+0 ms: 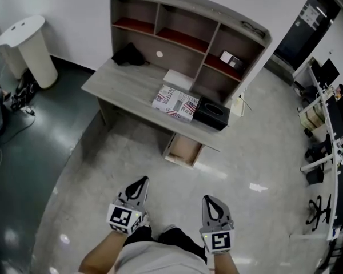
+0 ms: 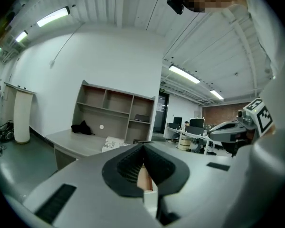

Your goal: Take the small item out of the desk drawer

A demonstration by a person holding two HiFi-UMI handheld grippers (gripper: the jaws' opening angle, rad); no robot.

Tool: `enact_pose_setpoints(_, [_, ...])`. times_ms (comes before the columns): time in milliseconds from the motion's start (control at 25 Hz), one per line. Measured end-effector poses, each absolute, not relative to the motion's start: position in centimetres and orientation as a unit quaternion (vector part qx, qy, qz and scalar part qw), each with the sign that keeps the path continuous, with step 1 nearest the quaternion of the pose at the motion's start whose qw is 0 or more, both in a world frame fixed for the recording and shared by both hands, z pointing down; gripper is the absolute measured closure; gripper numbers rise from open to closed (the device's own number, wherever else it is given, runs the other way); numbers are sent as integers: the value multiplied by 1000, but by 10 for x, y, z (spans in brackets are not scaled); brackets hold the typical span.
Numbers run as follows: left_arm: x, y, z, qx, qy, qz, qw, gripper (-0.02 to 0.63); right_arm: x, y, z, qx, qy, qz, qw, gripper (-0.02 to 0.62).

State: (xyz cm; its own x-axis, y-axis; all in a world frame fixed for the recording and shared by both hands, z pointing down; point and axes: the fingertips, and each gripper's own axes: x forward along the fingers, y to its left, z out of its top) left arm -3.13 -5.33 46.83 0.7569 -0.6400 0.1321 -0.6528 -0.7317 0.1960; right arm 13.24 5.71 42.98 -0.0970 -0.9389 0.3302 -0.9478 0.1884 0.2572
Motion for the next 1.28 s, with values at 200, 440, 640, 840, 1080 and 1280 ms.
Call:
enact_pose_setpoints(200, [-10,-83,483,928,-347,38,133,588,160,44,453,643,-731,35,226,572])
enact_pose_setpoints(440, [8,-101,484,917,-373,59,127,588,190,12,482,616,-747,44,244,572])
enact_pose_setpoints(640, [5,-111,500,906,-397,79,123,588,203,-21,512,589,-763,36,264,572])
enact_pose_setpoints(840, [6,-111,529,890,-419,92,154,588,212,-52,555,569,-766,39,296,572])
enact_pose_setpoints(1080, [9,-111,562,872,-442,98,187,588,214,-79,638,516,-779,44,353,571])
enact_pose_setpoints(1280, [5,-107,588,863,-451,111,198,588,211,-102,704,483,-780,56,395,571])
